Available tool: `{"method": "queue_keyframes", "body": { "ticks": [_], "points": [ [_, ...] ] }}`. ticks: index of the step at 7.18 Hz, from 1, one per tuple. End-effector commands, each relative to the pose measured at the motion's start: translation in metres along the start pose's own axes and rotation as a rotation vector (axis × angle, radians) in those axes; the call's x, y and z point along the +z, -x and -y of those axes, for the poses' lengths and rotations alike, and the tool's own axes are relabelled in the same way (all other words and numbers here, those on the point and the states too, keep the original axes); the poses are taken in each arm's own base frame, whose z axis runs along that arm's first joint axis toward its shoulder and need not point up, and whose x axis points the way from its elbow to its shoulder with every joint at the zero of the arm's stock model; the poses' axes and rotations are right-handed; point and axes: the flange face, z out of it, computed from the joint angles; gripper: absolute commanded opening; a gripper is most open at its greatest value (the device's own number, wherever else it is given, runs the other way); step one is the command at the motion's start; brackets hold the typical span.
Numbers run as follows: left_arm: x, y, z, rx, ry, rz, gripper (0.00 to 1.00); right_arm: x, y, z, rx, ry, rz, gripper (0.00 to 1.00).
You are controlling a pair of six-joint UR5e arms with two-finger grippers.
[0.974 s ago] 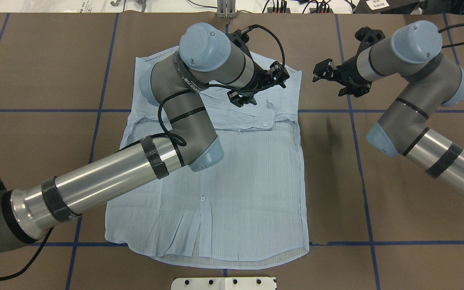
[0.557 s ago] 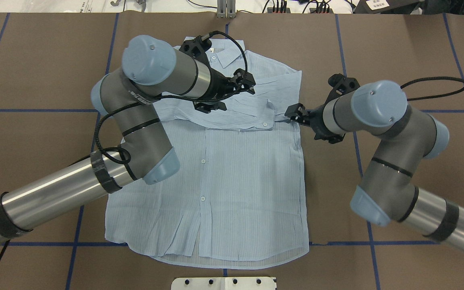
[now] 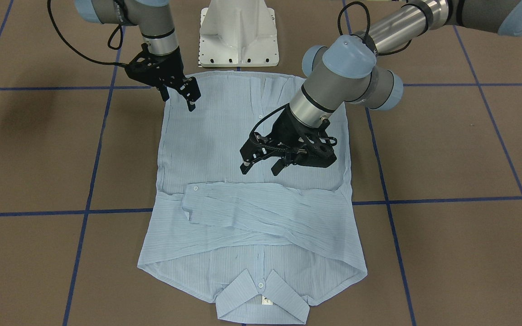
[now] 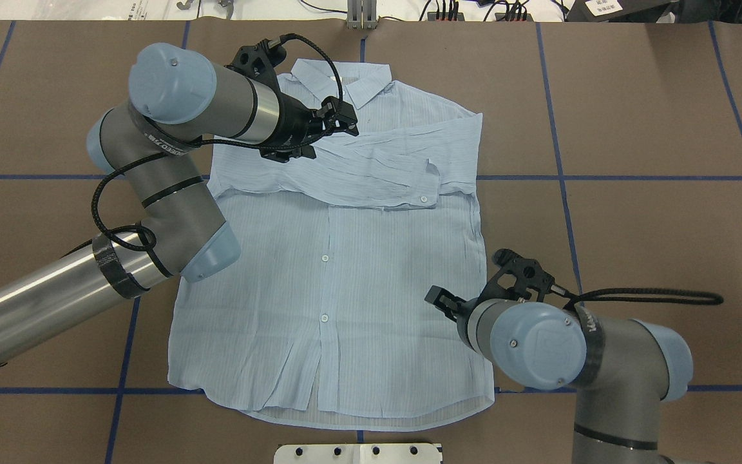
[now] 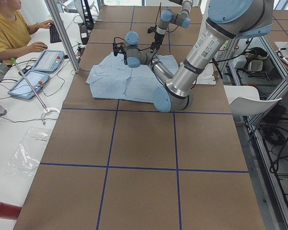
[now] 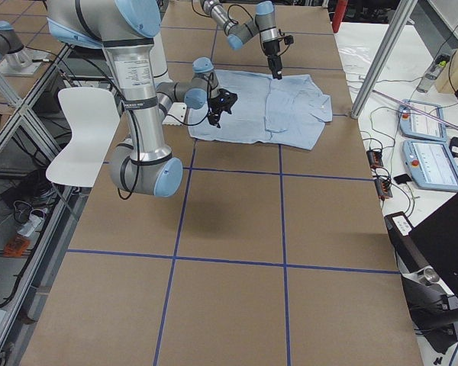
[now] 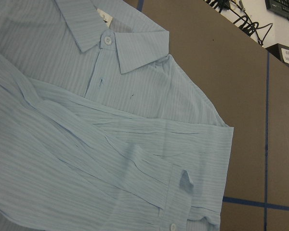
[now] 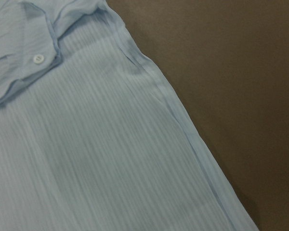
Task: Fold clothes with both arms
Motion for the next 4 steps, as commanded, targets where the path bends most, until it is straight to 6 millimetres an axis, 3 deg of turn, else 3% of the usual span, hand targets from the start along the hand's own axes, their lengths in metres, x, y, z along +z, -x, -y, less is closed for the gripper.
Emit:
{"method": "queue_keyframes", "body": {
  "ticks": [1,2,3,4],
  "points": [
    [0.0,0.001,0.001,0.0,-0.001,0.001,0.91,0.014,-0.019,-0.038,0.003,-0.006,-0.07,0.92],
    [0.001,0.002,0.001,-0.001,-0.003,0.004,0.91,0.015,-0.023,-0.045,0.014,0.005,-0.083,0.89],
    [0.002,0.004,0.002,-0.002,-0.003,0.006,0.91,0.022,-0.04,-0.045,0.0,0.005,-0.111,0.86],
    [0.002,0.005,0.002,-0.003,-0.003,0.009,0.91,0.017,-0.04,-0.048,-0.001,0.018,-0.107,0.85]
  ]
}}
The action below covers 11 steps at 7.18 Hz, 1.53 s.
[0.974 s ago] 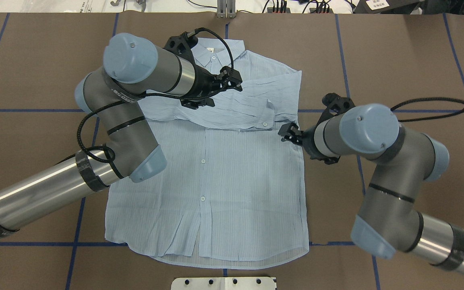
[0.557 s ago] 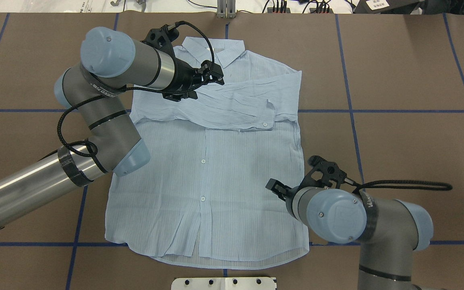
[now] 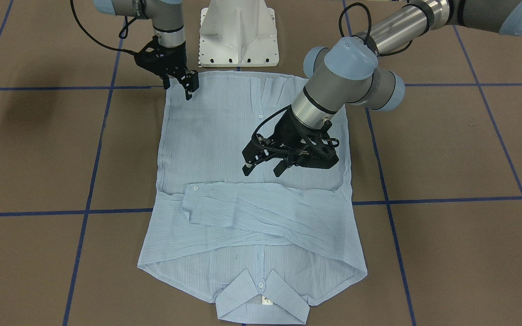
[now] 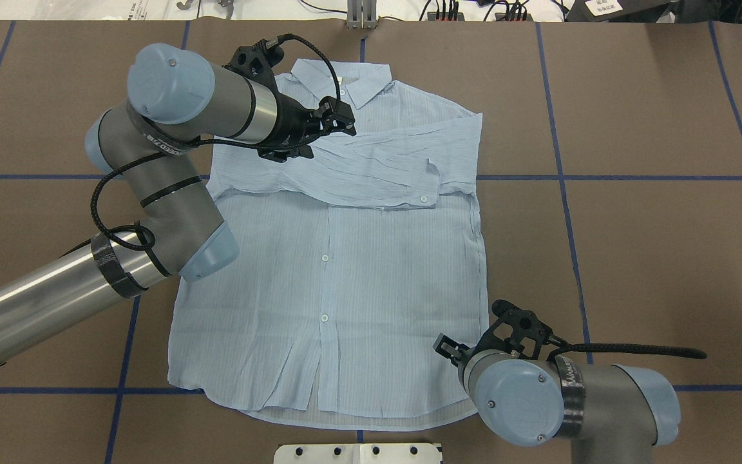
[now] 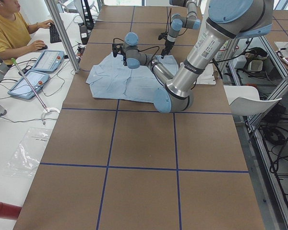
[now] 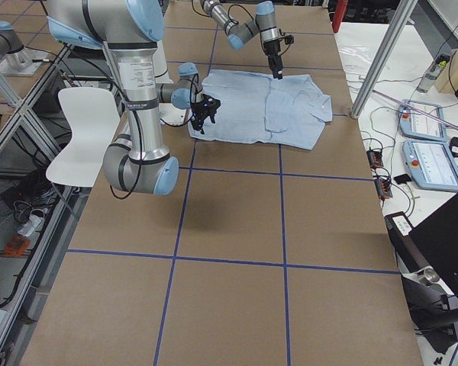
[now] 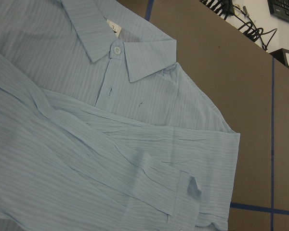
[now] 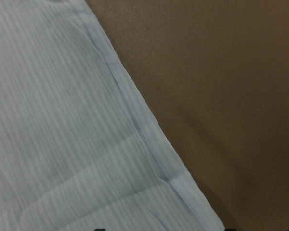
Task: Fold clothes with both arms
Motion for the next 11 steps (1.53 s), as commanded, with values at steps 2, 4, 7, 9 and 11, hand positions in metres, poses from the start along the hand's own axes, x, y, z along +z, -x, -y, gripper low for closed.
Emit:
{"method": "queue_keyframes", "body": {
  "ticks": [2,4,7,9,11],
  "points": [
    [0.004,0.005,0.0,-0.005,0.001,0.011,0.91,0.005,-0.019,-0.006,-0.014,0.011,-0.032,0.85],
    [0.005,0.005,0.001,-0.006,0.001,0.012,0.91,0.001,-0.022,-0.015,-0.028,0.025,-0.029,0.81],
    [0.007,0.007,0.002,-0.008,0.0,0.018,0.91,0.005,-0.032,-0.022,-0.043,0.031,-0.046,0.59],
    [0.008,0.008,0.001,-0.008,0.001,0.019,0.91,0.005,-0.031,-0.021,-0.029,0.03,-0.046,0.0],
    [-0.002,0.016,-0.001,-0.014,-0.002,0.018,0.91,0.001,-0.032,-0.023,-0.026,0.056,-0.053,0.0]
  ]
}}
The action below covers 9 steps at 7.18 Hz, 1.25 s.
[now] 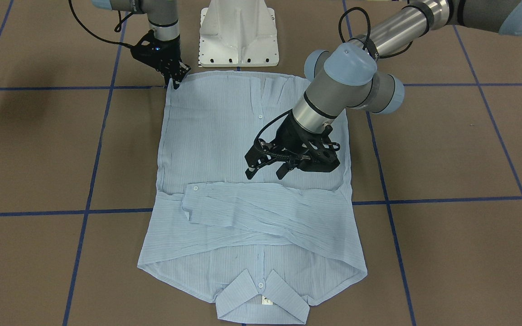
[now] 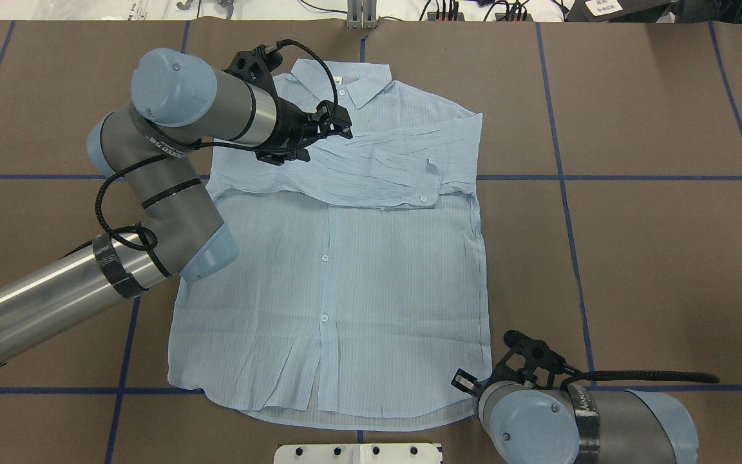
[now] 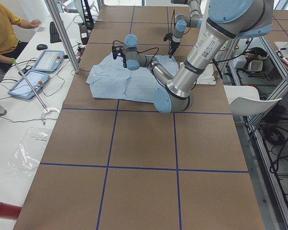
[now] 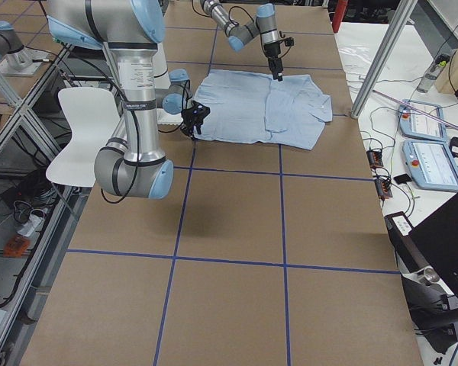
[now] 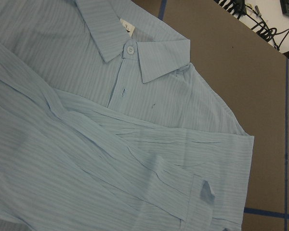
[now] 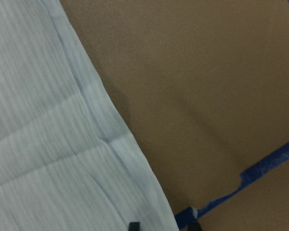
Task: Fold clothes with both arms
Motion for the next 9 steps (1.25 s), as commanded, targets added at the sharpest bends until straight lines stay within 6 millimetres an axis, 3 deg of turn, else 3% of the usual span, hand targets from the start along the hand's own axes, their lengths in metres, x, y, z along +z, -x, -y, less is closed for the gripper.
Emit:
{"method": "queue_keyframes", "body": {
  "ticks": [1,2,3,5,6,7,9],
  "points": [
    [-0.018,0.042,-0.011,-0.015,-0.002,0.019,0.92,-0.005,0.0,0.0,0.005,0.019,-0.001,0.0],
    [-0.038,0.071,-0.02,-0.025,-0.002,0.047,0.92,-0.008,0.001,0.0,0.006,0.023,0.006,0.0],
    [-0.058,0.096,-0.052,-0.022,0.021,0.094,0.92,-0.014,0.001,0.001,0.007,0.028,0.015,0.0],
    [-0.122,0.161,-0.145,0.011,-0.021,0.263,0.91,-0.015,-0.001,0.003,0.006,0.026,0.014,0.0],
    [-0.126,0.199,-0.174,-0.023,-0.024,0.337,0.91,-0.015,0.0,0.003,0.008,0.026,0.018,0.0],
    [-0.116,0.229,-0.204,-0.03,-0.052,0.398,0.91,-0.014,-0.001,0.003,0.006,0.025,0.015,0.0],
    [-0.099,0.265,-0.262,-0.071,-0.026,0.473,0.88,-0.013,-0.001,0.002,0.006,0.024,0.014,0.0]
  ]
}}
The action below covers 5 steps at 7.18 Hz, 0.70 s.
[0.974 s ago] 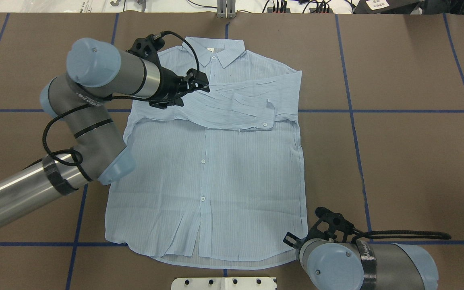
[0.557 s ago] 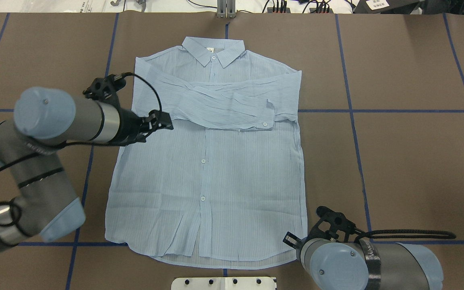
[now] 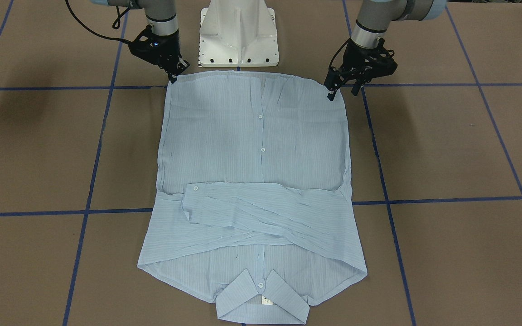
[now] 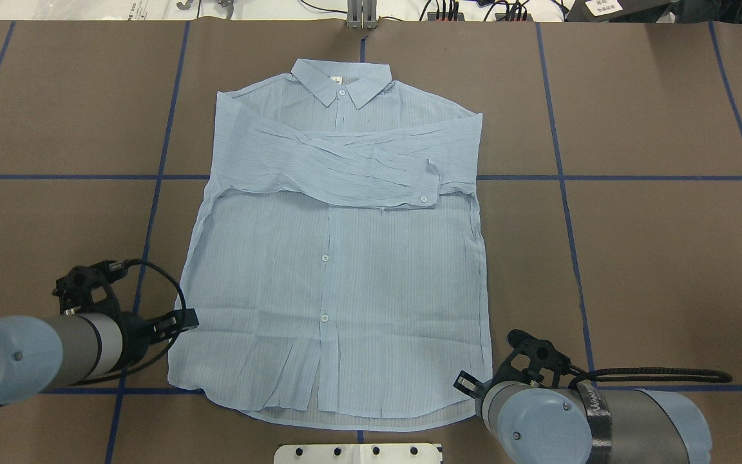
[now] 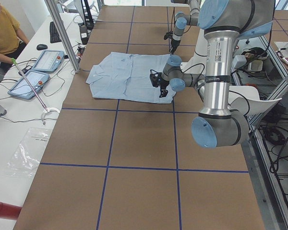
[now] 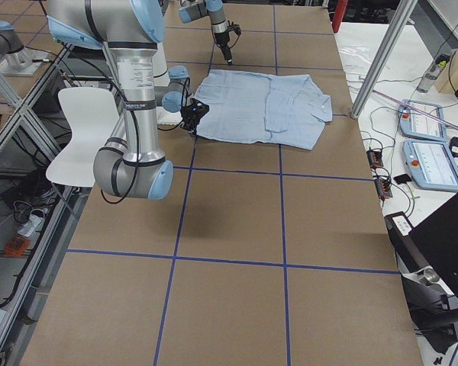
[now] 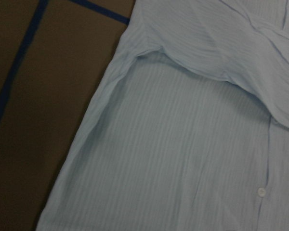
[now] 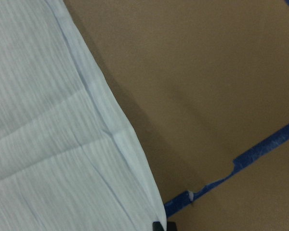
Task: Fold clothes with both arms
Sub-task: 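Move both grippers to the hem corners nearest the robot and grasp them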
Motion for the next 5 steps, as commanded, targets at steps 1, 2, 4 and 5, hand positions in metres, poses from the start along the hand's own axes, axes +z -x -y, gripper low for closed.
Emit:
{"method": "queue_keyframes", "body": {
  "ticks": [1,2,4,5],
  "points": [
    [0.017,0.019,-0.04,-0.029,0.019,0.048,0.82,0.0,0.0,0.0,0.0,-0.001,0.0,0.0],
    [0.02,0.019,-0.049,-0.028,0.03,0.052,0.76,0.0,0.0,0.0,0.001,-0.001,0.0,0.0],
    [0.025,0.021,-0.049,-0.026,0.029,0.062,0.68,0.001,-0.001,0.0,0.003,-0.002,-0.002,0.0],
    [0.026,0.017,-0.051,-0.026,0.033,0.057,0.57,0.002,-0.001,0.0,0.003,-0.003,-0.003,0.0]
  ]
}}
